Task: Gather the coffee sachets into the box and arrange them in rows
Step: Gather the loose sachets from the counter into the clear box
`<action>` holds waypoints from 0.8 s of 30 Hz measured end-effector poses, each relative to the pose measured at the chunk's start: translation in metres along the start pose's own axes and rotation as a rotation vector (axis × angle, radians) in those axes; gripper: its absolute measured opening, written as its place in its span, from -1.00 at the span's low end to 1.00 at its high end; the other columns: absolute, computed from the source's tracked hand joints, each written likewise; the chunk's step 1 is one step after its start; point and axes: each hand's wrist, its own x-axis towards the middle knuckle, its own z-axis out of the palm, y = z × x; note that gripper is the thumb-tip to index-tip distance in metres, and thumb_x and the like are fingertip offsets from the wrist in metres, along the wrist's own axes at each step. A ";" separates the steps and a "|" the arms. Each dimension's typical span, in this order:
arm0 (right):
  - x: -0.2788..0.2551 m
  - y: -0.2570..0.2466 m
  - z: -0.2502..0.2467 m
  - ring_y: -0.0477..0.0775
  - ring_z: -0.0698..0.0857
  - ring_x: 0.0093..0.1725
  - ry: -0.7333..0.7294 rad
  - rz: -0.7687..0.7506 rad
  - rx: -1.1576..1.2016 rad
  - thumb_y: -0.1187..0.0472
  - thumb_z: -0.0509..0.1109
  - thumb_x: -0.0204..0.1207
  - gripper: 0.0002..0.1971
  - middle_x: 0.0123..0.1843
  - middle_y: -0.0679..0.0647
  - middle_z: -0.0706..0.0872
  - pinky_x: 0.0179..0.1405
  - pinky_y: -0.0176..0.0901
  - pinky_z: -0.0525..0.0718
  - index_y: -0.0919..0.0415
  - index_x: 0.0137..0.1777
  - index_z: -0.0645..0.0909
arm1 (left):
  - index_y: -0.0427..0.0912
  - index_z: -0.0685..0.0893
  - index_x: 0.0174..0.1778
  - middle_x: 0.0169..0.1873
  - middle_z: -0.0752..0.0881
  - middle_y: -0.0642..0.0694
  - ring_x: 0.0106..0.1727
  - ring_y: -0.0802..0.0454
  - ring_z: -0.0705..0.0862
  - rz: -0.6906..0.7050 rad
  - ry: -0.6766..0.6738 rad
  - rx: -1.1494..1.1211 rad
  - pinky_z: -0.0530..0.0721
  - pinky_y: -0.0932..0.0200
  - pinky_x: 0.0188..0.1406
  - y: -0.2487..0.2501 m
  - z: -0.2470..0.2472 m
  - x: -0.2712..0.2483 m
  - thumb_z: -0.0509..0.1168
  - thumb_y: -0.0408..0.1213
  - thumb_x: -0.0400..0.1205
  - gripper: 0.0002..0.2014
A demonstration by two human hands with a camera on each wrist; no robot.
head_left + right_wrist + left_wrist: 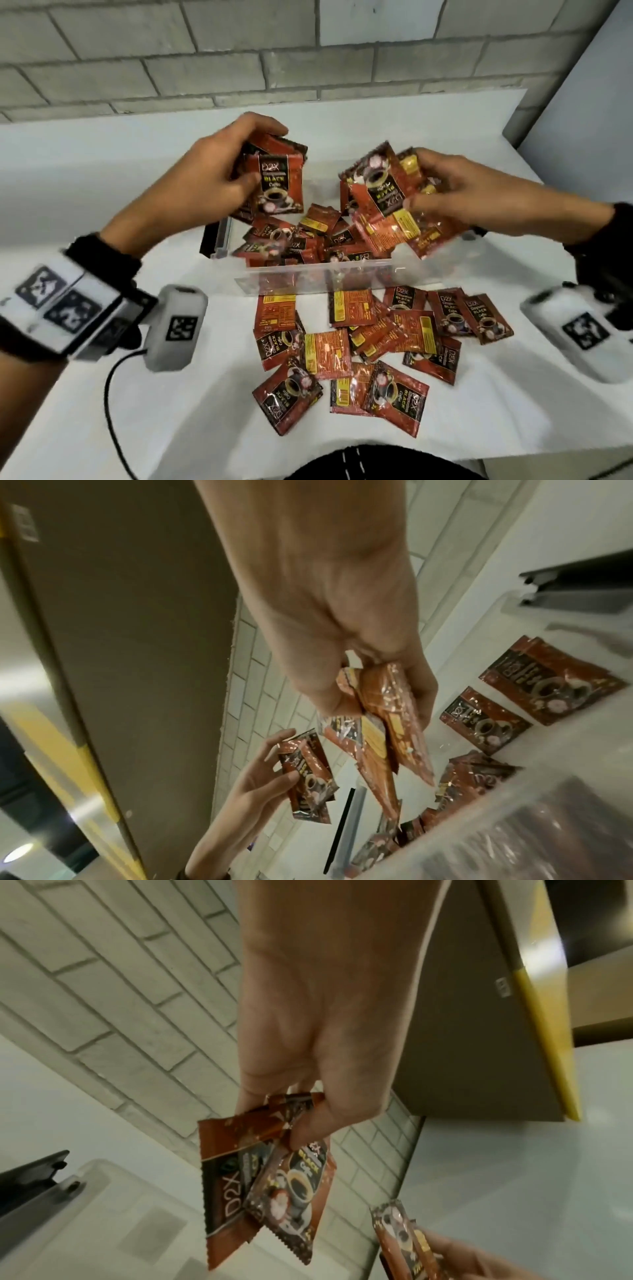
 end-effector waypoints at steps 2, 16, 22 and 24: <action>0.026 -0.008 -0.001 -0.09 0.79 -0.16 0.001 0.089 0.037 0.32 0.30 0.60 -0.76 0.07 0.01 0.70 -0.22 -0.15 0.80 0.06 0.21 0.47 | 0.00 0.39 0.42 0.14 0.62 0.02 0.01 0.25 0.63 -0.062 -0.039 0.045 0.57 0.46 -0.20 -0.008 -0.002 0.019 0.20 -0.58 0.59 -0.46; 0.132 -0.014 0.061 0.26 0.43 0.50 -0.347 0.519 -0.253 0.31 0.16 0.68 -0.60 0.52 0.30 0.40 0.45 0.00 0.42 0.38 0.49 0.27 | -0.04 0.19 0.56 0.32 0.53 -0.12 0.14 -0.15 0.65 -0.425 -0.636 0.265 0.71 -0.03 0.00 -0.045 0.033 0.084 0.08 -0.48 0.60 -0.41; 0.141 -0.008 0.071 0.12 0.66 0.14 -0.394 0.514 -0.230 0.25 0.21 0.67 -0.65 0.21 0.22 0.63 0.26 -0.05 0.63 0.38 0.40 0.38 | 0.02 0.03 0.67 0.59 0.19 -0.18 0.53 -0.23 0.31 -0.438 -0.703 0.407 0.49 0.05 0.29 -0.053 0.044 0.084 0.19 -0.37 0.64 -0.29; 0.141 -0.009 0.069 0.08 0.66 0.06 -0.391 0.514 -0.207 0.25 0.21 0.67 -0.66 0.15 0.19 0.66 0.20 -0.09 0.64 0.38 0.38 0.40 | 0.11 0.04 0.65 0.60 0.12 -0.13 0.56 -0.25 0.24 -0.392 -0.699 0.495 0.36 -0.06 0.45 -0.053 0.043 0.083 0.22 -0.29 0.64 -0.30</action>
